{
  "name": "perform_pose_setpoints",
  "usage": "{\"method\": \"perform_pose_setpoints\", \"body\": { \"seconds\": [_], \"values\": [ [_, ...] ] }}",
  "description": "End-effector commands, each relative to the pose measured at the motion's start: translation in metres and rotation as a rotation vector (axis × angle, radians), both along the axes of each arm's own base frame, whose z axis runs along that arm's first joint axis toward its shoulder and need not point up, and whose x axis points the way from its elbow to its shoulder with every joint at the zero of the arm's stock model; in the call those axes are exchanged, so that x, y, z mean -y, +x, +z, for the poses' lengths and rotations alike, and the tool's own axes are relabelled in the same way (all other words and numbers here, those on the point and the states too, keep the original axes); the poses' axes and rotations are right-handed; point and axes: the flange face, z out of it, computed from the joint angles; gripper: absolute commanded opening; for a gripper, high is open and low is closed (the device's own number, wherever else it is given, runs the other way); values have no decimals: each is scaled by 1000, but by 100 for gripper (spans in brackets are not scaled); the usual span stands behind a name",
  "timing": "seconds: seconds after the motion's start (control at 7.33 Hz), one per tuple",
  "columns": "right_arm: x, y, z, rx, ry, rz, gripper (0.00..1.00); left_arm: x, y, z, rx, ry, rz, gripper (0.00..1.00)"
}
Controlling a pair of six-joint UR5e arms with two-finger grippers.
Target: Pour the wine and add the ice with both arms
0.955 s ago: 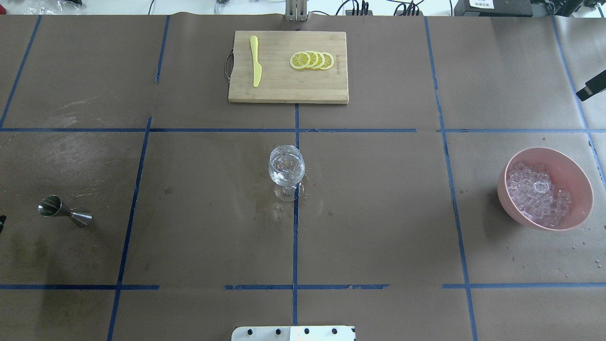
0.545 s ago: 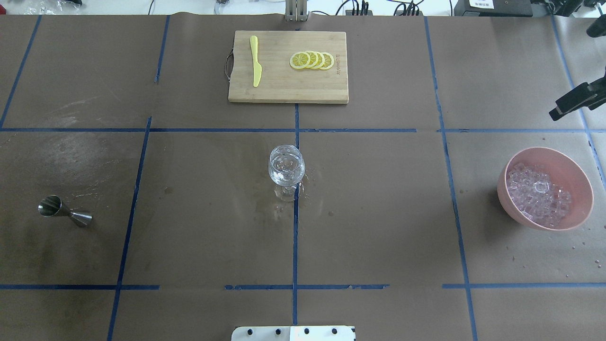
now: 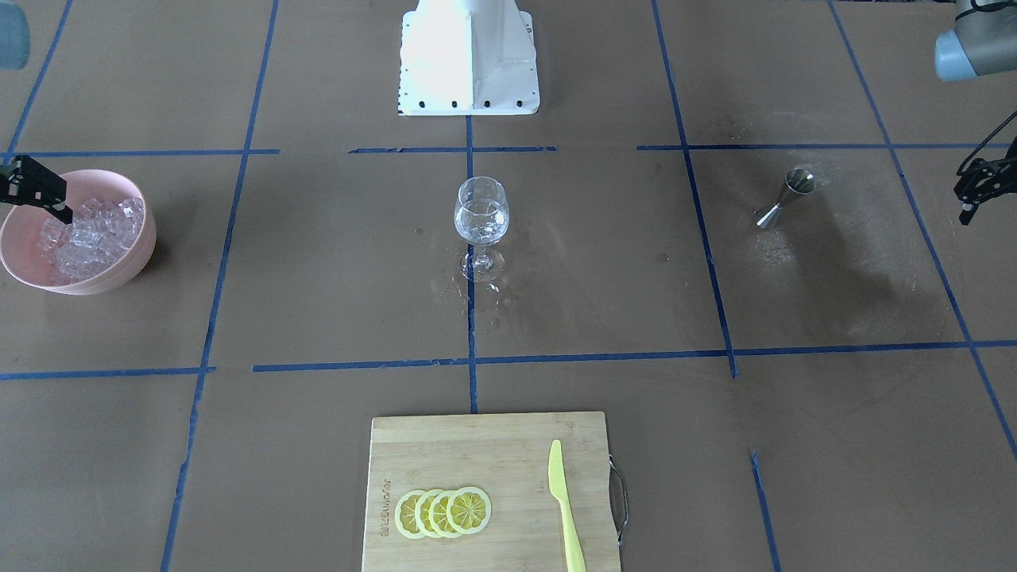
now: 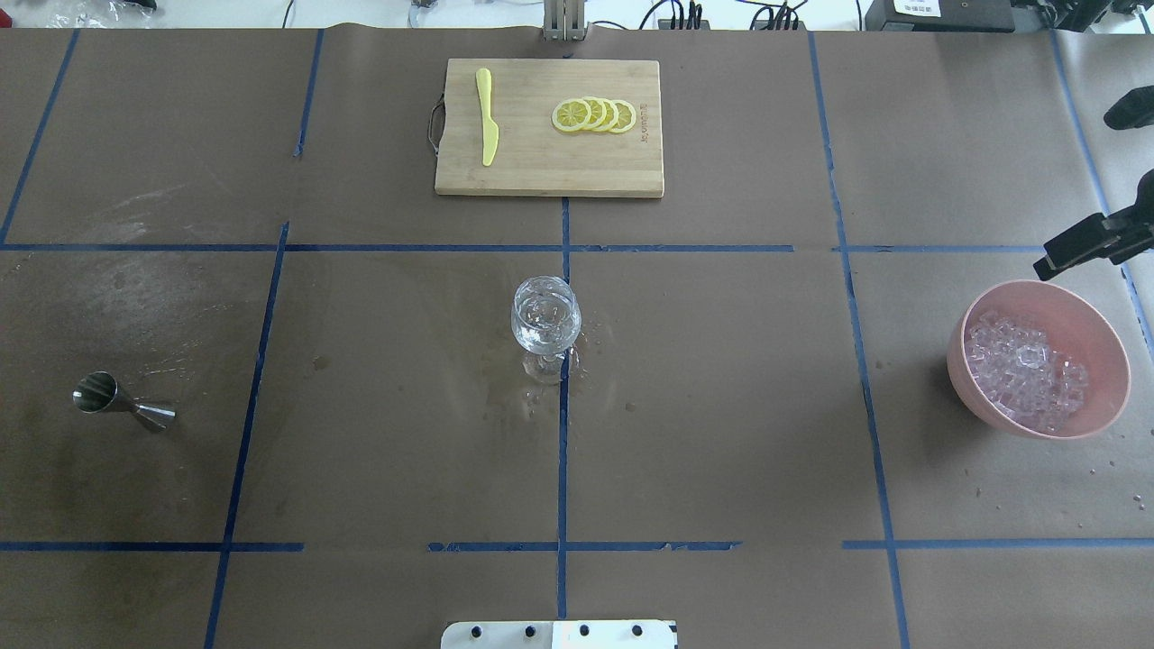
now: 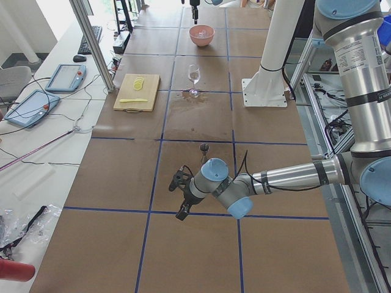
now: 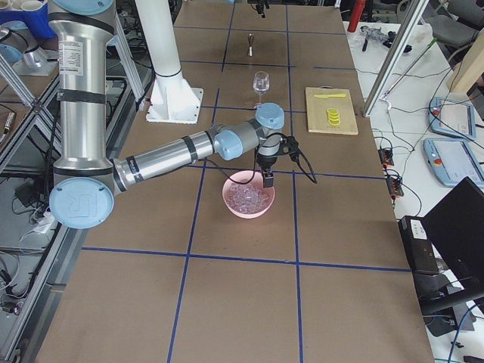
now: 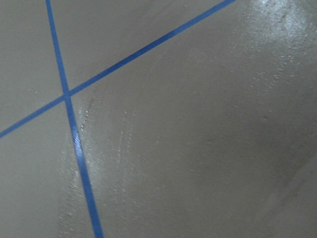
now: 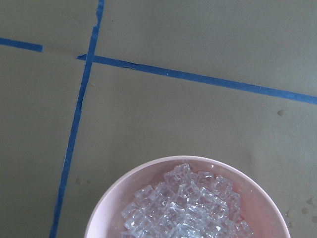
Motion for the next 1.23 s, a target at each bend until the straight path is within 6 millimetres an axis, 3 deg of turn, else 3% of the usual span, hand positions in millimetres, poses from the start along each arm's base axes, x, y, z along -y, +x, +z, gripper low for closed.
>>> {"method": "perform_pose_setpoints", "body": {
  "seconds": [0.0,0.14,0.27,0.55,0.68,0.95,1.09],
  "values": [
    [-45,-21,28,24,-27,82,100,43,-10,-23,-111,-108,0,100],
    [-48,-23,47,4,-50,78,100,69,-9,-37,-130,-153,-1,100],
    [-47,-24,64,-16,-81,81,99,80,-12,-42,-123,-185,-8,100],
    [-43,-47,61,-40,-97,114,92,73,-12,-43,-155,-194,12,100],
    [-37,-56,69,-59,-96,116,92,73,-12,-45,-156,-190,13,100],
    [-33,-59,65,-54,-98,126,59,73,-12,-46,-157,-185,13,100],
    [-33,-60,66,-53,-100,125,35,73,-12,-49,-156,-180,12,100]
  ]
}}
